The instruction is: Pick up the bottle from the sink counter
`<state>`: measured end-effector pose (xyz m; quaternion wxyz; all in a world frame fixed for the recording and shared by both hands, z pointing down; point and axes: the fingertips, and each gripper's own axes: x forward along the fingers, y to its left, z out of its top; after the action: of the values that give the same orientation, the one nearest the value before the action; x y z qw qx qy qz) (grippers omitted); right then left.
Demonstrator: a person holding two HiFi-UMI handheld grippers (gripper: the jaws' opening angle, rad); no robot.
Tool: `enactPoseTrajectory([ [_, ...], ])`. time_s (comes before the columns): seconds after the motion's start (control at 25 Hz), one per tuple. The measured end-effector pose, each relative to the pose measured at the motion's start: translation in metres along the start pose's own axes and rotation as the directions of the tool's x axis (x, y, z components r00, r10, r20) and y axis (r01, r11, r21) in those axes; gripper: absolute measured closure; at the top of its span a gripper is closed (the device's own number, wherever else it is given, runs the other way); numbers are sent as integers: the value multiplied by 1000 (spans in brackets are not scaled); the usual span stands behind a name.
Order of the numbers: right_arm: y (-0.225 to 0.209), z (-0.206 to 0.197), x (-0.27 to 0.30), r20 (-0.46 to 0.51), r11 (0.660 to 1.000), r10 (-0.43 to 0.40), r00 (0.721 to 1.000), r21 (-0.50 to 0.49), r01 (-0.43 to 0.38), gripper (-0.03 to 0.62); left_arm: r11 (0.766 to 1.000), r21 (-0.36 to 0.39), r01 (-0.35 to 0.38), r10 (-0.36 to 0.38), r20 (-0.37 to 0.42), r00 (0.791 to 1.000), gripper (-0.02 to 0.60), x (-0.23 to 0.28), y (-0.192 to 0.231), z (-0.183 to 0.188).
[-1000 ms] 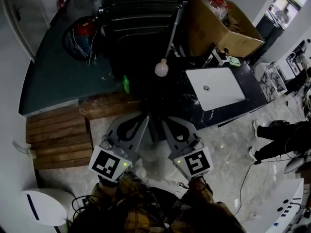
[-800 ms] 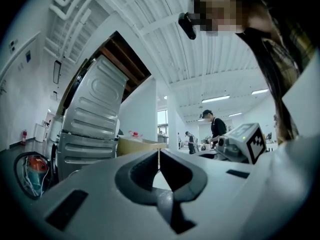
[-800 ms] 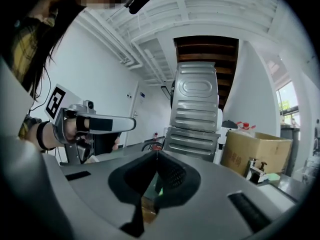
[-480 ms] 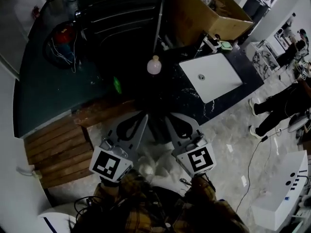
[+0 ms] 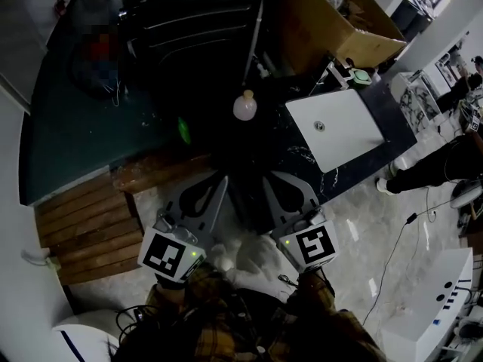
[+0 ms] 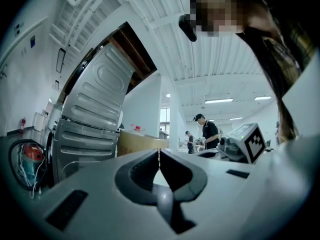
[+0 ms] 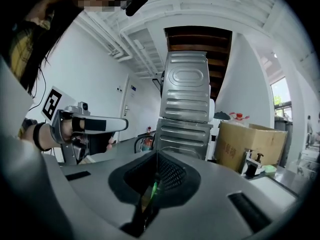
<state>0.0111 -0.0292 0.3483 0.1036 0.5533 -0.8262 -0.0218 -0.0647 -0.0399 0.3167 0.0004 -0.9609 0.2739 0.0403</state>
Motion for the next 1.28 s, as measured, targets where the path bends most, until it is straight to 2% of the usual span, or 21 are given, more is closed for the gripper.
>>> enactPoseTrajectory([
  [0.4, -61, 8, 61, 3, 994, 105, 994, -31, -105, 577, 996, -4, -88, 88, -18, 996, 558, 70, 40, -8],
  [0.6, -92, 2, 89, -7, 989, 147, 989, -24, -147, 577, 995, -10, -97, 96, -54, 994, 558, 104, 47, -22],
  [0.76, -110, -3, 110, -3, 986, 164, 986, -8, -164, 577, 995, -10, -95, 94, -86, 992, 558, 124, 52, -34],
  [0.96, -121, -4, 124, 15, 984, 181, 983, 2, -181, 577, 991, -63, -116, 107, -128, 986, 558, 143, 59, -43],
  [1.12, -129, -4, 129, 31, 984, 176, 984, 13, -177, 577, 991, -53, -122, 114, -126, 985, 558, 155, 63, -47],
  [1.28, -138, -7, 135, 38, 985, 171, 985, 32, -172, 577, 992, -11, -125, 123, -104, 987, 558, 164, 69, -50],
])
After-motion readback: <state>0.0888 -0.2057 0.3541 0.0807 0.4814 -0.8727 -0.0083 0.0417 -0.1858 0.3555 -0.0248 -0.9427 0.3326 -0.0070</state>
